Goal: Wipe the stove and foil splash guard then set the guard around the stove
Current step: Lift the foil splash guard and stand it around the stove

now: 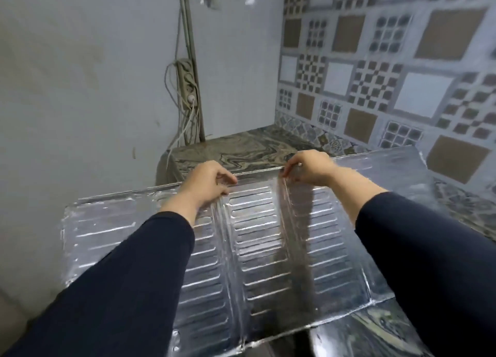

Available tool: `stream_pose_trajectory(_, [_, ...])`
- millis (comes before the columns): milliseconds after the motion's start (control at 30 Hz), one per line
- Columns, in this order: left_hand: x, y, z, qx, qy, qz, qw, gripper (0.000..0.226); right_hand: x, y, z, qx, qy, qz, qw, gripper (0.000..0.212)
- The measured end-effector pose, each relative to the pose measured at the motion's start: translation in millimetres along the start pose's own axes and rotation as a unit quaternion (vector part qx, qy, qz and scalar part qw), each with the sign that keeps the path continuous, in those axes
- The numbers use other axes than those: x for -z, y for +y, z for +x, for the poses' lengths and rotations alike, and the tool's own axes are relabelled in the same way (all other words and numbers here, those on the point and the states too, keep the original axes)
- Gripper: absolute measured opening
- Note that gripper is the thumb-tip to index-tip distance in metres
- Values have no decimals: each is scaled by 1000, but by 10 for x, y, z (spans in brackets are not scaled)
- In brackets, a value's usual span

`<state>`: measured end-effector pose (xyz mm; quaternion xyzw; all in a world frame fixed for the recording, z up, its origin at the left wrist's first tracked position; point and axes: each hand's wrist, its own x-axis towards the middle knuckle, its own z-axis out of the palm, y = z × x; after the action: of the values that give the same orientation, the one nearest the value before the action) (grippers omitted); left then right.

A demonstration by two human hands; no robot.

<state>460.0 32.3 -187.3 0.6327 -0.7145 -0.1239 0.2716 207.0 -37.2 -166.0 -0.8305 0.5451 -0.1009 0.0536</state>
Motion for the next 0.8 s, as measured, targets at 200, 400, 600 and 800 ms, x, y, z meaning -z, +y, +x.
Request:
stream_pose_trajectory(200, [699, -49, -52, -24, 73, 41, 996, 27, 538, 131, -204, -34, 81, 32, 996, 17])
stream_pose_trajectory(400, [929, 153, 82, -58, 98, 40, 993, 30, 907, 173, -380, -65, 155, 87, 982, 27])
stream_pose_trajectory(600, [1120, 733, 507, -140, 136, 10, 981, 25, 1657, 321, -611, -106, 256, 80, 957, 22])
stream_pose_trajectory(800, [1004, 1621, 994, -244, 197, -20, 949, 22, 2372, 716, -1113, -122, 378, 3, 918, 18])
